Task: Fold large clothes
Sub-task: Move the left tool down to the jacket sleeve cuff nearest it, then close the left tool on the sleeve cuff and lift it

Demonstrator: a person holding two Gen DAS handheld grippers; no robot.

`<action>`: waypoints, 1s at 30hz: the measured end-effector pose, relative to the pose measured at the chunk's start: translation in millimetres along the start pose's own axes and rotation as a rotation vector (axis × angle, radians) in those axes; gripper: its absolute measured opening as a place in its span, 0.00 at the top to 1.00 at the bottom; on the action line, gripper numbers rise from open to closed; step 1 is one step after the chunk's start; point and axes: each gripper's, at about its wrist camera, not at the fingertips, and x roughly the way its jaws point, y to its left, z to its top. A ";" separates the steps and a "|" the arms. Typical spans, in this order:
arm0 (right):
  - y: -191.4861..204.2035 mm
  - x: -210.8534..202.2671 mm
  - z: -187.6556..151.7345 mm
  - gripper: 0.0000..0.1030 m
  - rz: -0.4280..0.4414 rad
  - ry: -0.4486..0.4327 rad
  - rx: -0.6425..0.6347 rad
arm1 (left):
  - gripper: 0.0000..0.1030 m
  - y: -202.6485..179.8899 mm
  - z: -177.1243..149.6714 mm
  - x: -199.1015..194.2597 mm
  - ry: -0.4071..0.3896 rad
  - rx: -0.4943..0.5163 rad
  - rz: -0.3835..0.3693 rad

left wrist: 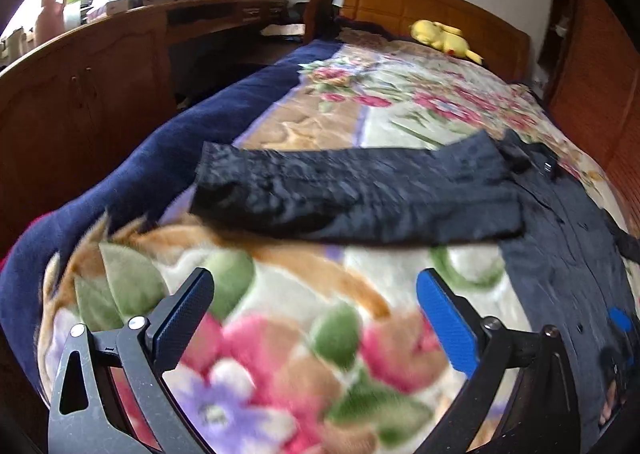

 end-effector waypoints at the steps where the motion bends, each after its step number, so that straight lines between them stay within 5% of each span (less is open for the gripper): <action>1: 1.1 1.6 0.4 0.00 -0.001 0.001 -0.001 | 0.07 2.5 3.9 5.1 0.003 -0.008 0.006; 7: 1.0 3.8 0.2 0.00 0.001 0.000 0.003 | 0.31 39.6 25.8 45.0 0.049 -0.159 -0.014; 17: 0.0 5.4 -0.9 0.00 0.008 0.010 0.008 | 0.37 87.9 31.3 87.0 0.098 -0.313 0.056; 21: -0.5 5.5 -1.0 0.00 0.011 0.010 0.010 | 0.51 86.1 34.5 91.8 0.092 -0.294 0.041; 23: -0.5 5.5 -1.1 0.00 0.011 0.009 0.010 | 0.64 82.0 39.1 92.8 0.082 -0.271 0.042; 25: -0.4 5.3 -1.0 0.00 0.010 0.009 0.010 | 0.88 76.1 45.0 91.8 0.077 -0.244 0.057; 30: 0.0 3.6 -1.8 0.00 0.006 0.002 0.009 | 0.92 39.7 64.2 71.6 0.036 -0.157 0.064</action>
